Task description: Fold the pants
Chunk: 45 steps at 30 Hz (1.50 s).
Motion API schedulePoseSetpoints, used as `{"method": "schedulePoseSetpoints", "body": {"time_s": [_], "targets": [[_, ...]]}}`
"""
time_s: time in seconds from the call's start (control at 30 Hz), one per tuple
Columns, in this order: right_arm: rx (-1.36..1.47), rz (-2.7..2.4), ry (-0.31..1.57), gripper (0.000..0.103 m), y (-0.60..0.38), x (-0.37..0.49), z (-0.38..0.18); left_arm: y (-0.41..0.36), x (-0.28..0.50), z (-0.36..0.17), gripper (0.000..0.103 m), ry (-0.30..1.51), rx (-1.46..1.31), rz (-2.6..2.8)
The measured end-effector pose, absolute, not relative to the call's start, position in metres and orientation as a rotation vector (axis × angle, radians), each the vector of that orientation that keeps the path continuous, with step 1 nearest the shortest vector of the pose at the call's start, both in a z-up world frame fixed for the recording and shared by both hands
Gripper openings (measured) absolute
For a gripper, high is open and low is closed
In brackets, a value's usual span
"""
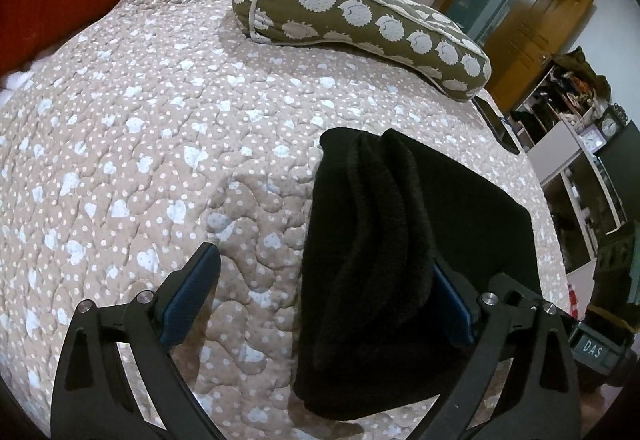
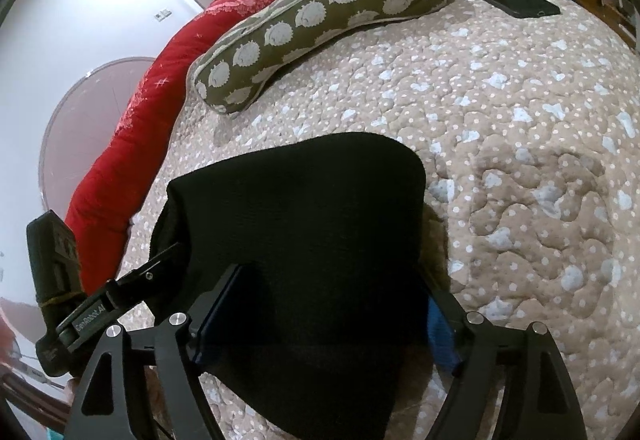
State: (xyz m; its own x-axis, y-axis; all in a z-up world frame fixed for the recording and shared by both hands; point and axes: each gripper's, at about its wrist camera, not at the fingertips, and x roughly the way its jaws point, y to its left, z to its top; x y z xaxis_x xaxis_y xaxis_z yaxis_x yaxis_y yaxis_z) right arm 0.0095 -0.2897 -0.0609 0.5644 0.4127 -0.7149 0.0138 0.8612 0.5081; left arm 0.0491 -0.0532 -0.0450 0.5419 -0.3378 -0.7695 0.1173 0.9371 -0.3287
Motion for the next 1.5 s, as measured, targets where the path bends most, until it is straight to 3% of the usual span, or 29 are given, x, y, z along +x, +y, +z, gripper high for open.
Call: {"method": "schedulePoseSetpoints", "body": {"time_s": [0.3,0.33,0.47,0.63,0.77,1.17,1.37,1.5], "targets": [[0.458,0.226,0.961,0.081,-0.284,0.012,-0.059,-0.055,0.048,-0.044,0.098,0.961,-0.246,-0.263],[0.456,0.227,0.959,0.081,-0.284,0.011,-0.058,-0.055,0.047,-0.043,0.095,0.953,-0.241,-0.268],[0.426,0.227,0.911,0.066,-0.280,0.006,-0.053,-0.062,0.044,-0.038,0.053,0.939,-0.260,-0.367],[0.380,0.207,0.866,0.051,-0.276,0.001,-0.041,-0.073,0.040,-0.025,0.044,0.907,-0.187,-0.365],[0.344,0.209,0.846,0.045,-0.276,0.000,-0.028,-0.069,0.049,-0.014,0.042,0.908,-0.227,-0.401],[0.311,0.205,0.774,0.045,-0.283,0.032,0.004,-0.081,0.077,0.010,0.042,0.862,-0.206,-0.377],[0.326,0.214,0.817,0.045,-0.288,0.056,-0.012,-0.082,0.093,-0.018,0.042,0.944,-0.198,-0.335],[0.370,0.208,0.871,0.050,-0.299,0.065,-0.039,-0.079,0.093,-0.028,0.042,0.936,-0.211,-0.366]]}}
